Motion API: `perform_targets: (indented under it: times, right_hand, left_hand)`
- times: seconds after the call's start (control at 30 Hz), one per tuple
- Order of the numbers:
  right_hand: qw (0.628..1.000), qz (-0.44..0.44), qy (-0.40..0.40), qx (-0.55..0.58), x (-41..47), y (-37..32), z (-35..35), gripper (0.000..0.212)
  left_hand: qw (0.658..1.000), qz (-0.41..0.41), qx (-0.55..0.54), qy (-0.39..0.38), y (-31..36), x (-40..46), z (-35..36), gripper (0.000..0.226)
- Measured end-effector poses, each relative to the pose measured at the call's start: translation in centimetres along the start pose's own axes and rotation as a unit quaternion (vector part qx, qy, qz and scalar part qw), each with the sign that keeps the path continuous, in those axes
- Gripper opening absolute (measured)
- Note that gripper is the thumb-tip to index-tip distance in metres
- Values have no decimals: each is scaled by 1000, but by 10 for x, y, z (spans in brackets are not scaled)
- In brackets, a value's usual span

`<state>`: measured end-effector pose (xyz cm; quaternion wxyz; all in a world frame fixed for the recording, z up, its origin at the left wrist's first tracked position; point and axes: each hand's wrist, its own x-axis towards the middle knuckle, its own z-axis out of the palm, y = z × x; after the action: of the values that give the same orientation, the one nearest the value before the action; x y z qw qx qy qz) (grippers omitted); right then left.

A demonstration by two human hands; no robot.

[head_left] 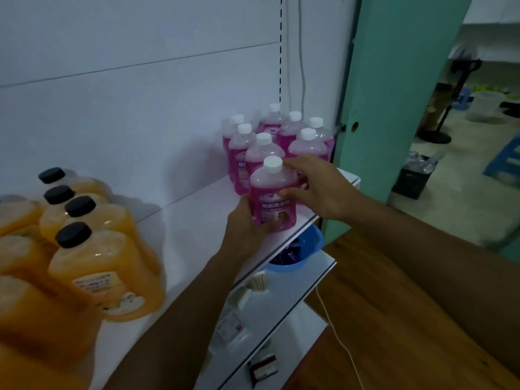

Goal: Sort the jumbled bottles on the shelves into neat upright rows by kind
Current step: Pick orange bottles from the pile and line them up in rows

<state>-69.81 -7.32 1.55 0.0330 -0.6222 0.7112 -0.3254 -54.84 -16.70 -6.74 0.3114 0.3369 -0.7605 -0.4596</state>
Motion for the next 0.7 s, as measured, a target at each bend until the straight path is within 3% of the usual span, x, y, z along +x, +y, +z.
perform_targets:
  times: [0.13, 0.37, 0.47, 0.57, 0.7]
  right_hand:
    - [999, 11, 16, -32, 16, 12, 3, 62]
    - [995, 43, 37, -85, 20, 11, 13, 73]
    - [989, 8, 95, -110, 14, -1, 13, 87]
    - [978, -79, 140, -133, 10, -25, 13, 80]
    - [978, -144, 100, -115, 5, -68, 33, 75]
  left_hand:
    - [999, -14, 23, 40, -11, 17, 8, 52]
    - [998, -4, 53, 26, -7, 15, 10, 53]
    - [995, -27, 93, 5, -6, 1, 3, 56]
    - [987, -32, 158, -24, -7, -24, -11, 73]
    - [970, -23, 240, -42, -2, -67, -37, 71]
